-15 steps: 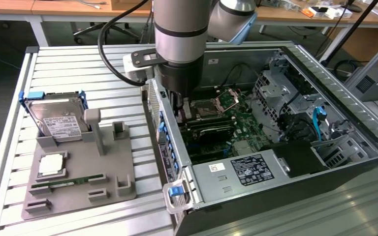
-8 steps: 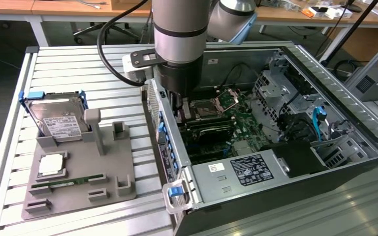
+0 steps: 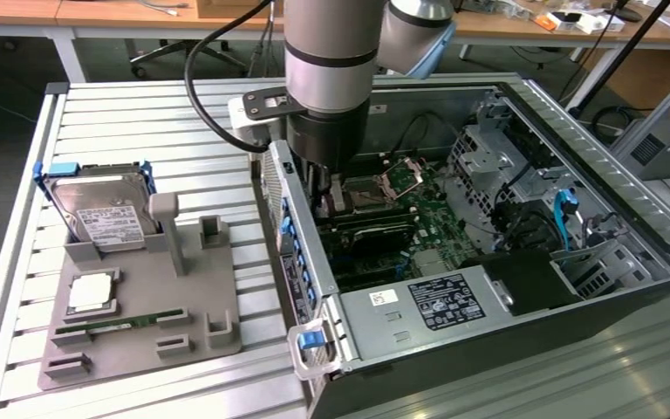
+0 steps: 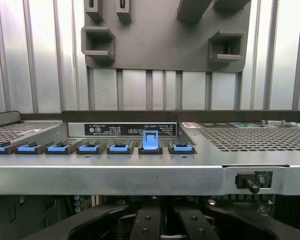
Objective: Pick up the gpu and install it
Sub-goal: 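Press down on the gpu until it lock into place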
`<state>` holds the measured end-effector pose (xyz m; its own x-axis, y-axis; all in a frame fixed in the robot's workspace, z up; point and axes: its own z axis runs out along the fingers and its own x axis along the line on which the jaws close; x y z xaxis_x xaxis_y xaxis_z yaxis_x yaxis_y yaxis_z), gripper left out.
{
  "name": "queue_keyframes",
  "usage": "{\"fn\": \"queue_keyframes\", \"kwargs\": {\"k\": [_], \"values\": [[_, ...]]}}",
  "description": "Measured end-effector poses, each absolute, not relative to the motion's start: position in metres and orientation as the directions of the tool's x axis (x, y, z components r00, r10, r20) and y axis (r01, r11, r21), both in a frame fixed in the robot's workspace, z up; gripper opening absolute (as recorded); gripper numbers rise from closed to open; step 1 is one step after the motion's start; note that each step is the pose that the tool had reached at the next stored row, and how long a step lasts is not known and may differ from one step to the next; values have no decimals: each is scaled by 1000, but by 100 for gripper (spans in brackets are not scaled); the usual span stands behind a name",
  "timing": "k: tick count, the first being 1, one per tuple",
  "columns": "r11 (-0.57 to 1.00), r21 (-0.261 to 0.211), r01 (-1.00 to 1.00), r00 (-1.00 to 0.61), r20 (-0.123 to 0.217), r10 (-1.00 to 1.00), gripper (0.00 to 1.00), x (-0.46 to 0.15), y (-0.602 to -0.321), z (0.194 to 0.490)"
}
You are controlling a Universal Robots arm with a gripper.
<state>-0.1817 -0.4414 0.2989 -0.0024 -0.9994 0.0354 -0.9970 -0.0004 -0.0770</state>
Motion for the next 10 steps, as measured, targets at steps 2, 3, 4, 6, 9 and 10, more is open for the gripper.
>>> {"fn": "queue_keyframes", "kwargs": {"k": [2, 3, 4, 6, 9, 10], "values": [[0, -75, -997, -2, 35, -999, 11, -177, -441, 298], [0, -75, -997, -2, 35, -999, 11, -175, -441, 298], [0, -74, -997, -2, 35, -999, 11, -173, -441, 298], [0, -71, -997, -2, 35, -999, 11, -169, -441, 297], [0, -67, -998, -2, 35, -999, 11, -162, -442, 295], [0, -65, -998, -2, 35, -999, 11, -160, -442, 294]]}}
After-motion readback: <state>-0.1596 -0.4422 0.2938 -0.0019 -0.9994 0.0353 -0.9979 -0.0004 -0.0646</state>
